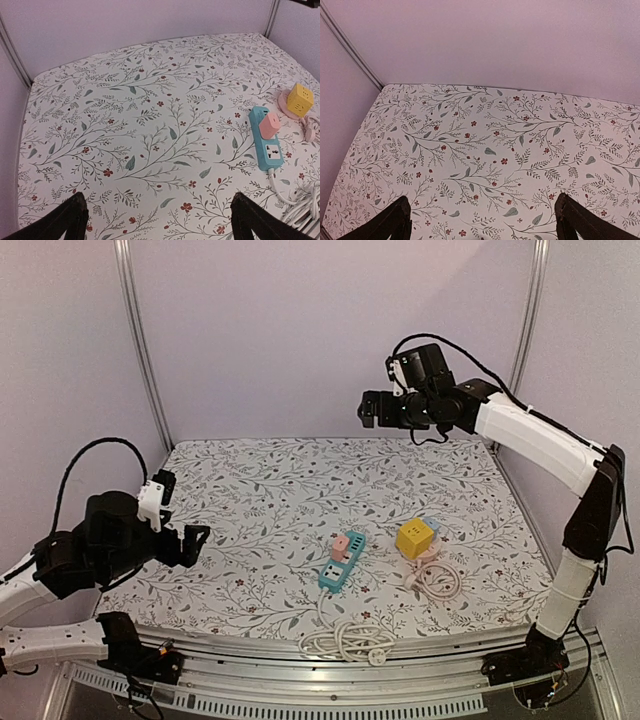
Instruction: Insert the plug
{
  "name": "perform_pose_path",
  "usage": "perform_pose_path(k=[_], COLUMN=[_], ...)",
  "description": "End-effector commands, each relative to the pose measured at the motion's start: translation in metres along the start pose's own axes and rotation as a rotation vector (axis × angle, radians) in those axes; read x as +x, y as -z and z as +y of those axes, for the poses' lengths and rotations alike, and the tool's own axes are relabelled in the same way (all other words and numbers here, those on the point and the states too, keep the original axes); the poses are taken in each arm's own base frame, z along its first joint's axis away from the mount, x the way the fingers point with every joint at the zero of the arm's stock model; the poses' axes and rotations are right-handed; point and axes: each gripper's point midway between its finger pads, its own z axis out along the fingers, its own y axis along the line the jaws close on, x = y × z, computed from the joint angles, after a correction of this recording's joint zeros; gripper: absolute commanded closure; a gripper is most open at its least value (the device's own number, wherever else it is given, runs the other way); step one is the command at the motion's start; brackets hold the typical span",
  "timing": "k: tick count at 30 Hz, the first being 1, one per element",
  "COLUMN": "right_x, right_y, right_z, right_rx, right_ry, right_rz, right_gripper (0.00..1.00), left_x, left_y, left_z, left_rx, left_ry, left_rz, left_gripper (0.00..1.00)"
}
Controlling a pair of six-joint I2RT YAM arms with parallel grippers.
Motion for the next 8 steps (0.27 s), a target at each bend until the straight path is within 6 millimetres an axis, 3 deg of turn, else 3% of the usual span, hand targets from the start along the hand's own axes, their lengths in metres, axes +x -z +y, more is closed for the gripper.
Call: perform_pose_path(k=[1, 8], right_x=[-0.028, -0.045], right_y=[0.028, 0.029], right_z=[0.016, 0.021], right_rx=[-0.097, -0.107], right_ry=[-0.023, -0.008], right_rz=[-0.093, -0.141], right_gripper=[0.01, 0.01], left_x=[-0.003, -0.005], left_y=[0.002, 0.004], left_z=[0.002, 0.006], left_rx=[-0.017, -0.033], left_ry=[0.002, 0.008], left_rz=[-0.009, -0.020], left_gripper=[0.01, 0.01])
